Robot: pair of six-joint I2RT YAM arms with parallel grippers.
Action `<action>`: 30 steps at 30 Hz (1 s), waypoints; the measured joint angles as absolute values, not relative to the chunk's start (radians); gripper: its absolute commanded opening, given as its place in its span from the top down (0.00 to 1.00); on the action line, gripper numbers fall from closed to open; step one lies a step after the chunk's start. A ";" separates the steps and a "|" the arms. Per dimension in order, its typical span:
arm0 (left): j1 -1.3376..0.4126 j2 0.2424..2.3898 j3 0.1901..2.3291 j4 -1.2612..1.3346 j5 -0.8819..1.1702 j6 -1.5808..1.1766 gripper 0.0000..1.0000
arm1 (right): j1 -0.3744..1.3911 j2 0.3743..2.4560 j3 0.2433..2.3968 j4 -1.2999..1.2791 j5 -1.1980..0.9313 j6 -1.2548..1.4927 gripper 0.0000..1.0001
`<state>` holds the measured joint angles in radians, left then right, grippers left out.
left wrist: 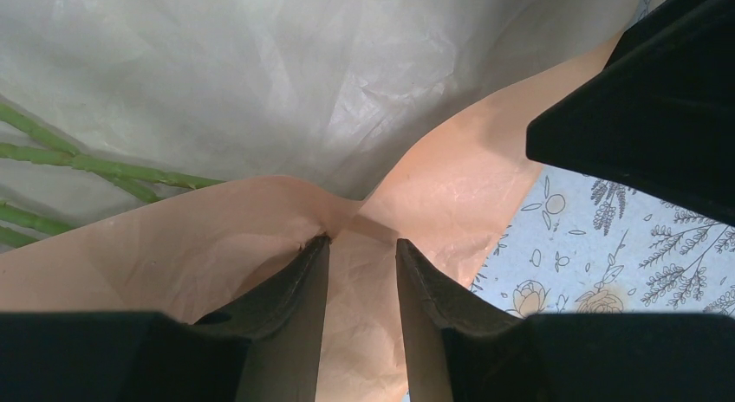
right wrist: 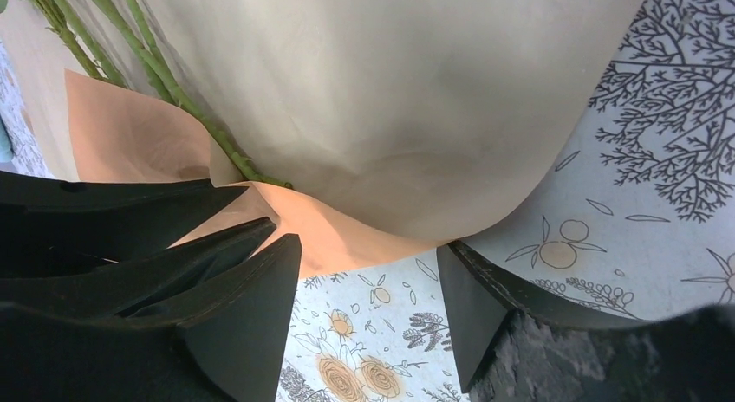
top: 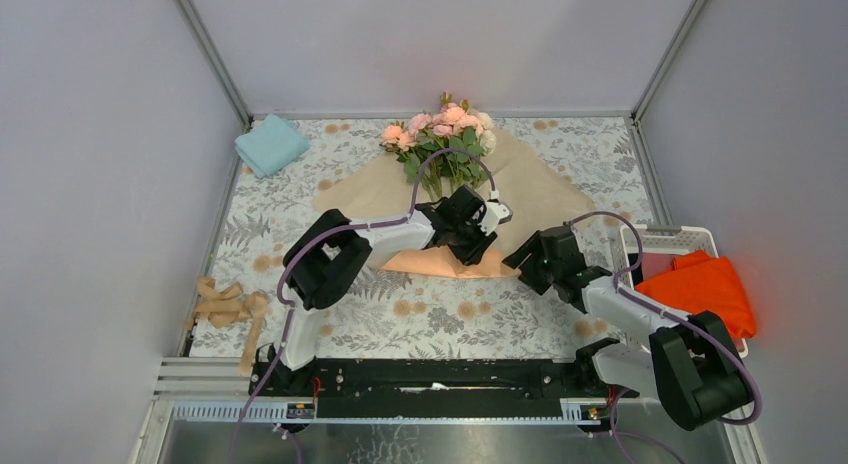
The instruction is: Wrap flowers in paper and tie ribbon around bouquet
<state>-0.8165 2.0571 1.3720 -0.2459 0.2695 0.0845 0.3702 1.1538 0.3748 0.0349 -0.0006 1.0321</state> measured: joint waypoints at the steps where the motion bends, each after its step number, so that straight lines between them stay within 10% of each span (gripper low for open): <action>1: -0.817 2.057 1.372 -0.246 0.270 0.084 0.59 | 0.370 1.158 0.375 0.043 -0.001 1.026 0.33; 30: -0.817 2.065 1.384 -0.246 0.270 0.084 0.59 | 0.497 1.056 0.306 0.040 0.028 1.048 0.35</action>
